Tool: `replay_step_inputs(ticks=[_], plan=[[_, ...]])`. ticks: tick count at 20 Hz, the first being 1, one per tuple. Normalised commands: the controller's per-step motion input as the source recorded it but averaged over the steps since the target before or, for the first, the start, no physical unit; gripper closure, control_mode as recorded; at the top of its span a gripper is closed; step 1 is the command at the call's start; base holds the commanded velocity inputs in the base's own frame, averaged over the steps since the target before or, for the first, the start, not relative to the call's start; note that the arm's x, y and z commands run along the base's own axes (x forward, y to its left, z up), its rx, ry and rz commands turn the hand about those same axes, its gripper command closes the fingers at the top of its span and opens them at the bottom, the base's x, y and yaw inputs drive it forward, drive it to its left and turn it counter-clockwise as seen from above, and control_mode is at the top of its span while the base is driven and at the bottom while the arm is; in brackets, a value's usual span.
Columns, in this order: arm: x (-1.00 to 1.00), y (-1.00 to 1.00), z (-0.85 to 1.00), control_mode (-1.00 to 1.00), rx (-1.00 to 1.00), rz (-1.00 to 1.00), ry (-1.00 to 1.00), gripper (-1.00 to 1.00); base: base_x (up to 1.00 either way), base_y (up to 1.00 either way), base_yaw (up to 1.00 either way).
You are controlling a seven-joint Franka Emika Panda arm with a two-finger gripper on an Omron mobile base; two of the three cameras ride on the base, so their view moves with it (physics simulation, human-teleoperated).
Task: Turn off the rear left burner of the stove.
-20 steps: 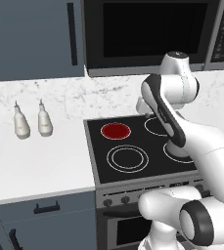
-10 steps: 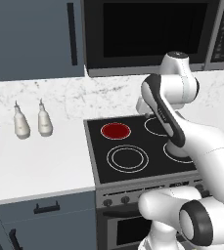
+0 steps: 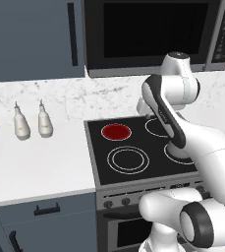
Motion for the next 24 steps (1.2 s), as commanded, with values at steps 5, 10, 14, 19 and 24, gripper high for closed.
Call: replay_step_inputs(ticks=[5, 10, 14, 19, 24], plan=[[0.00, 0.00, 0.00, -1.00, 0.00, 0.00, 0.00, -1.00, 0.00, 0.00, 0.00], [-0.10, 0.00, 0.00, -1.00, 0.00, 0.00, -0.01, -1.00, 0.00, 0.00, 0.00], [-0.40, 0.00, 0.00, -1.00, 0.00, 0.00, -0.11, -1.00, 0.00, 0.00, 0.00], [-0.28, 0.00, 0.00, -1.00, 0.00, 0.00, -0.09, -1.00, 0.00, 0.00, 0.00], [0.00, 0.00, 0.00, -1.00, 0.00, 0.00, 0.00, -1.00, 0.00, 0.00, 0.00]])
